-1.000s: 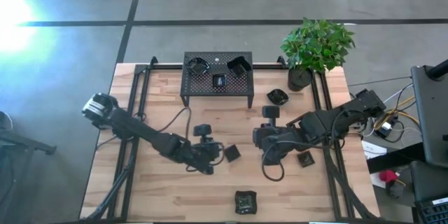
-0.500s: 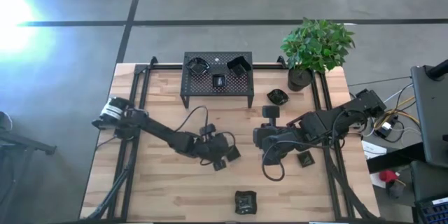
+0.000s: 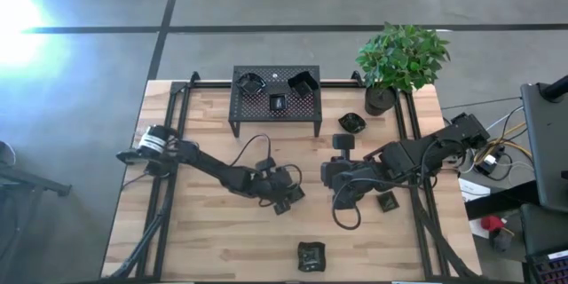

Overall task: Pick & Place Mini shaped plates
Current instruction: Stack the square plate on top of the square plates on the shelf

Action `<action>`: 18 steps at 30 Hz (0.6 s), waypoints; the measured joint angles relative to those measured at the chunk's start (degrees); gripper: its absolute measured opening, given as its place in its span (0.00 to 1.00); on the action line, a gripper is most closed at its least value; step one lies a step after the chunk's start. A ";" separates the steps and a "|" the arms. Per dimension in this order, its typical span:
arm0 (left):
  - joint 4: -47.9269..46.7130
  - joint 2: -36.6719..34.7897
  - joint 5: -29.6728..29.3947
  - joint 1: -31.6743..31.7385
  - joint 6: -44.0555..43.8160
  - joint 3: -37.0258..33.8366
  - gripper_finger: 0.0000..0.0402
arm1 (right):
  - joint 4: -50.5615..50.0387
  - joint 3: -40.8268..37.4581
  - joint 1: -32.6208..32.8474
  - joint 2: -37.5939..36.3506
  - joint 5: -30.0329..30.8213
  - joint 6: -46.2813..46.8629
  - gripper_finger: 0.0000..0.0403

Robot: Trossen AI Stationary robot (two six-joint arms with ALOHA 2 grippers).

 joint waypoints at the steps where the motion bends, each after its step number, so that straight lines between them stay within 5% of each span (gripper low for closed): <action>1: 0.14 0.24 0.05 0.08 0.01 0.00 0.24 | 0.04 0.01 -0.01 0.00 0.02 0.06 0.02; 18: 1.58 -0.66 3.56 0.24 0.95 -0.02 0.24 | 0.03 0.00 -0.02 0.00 0.04 0.15 0.02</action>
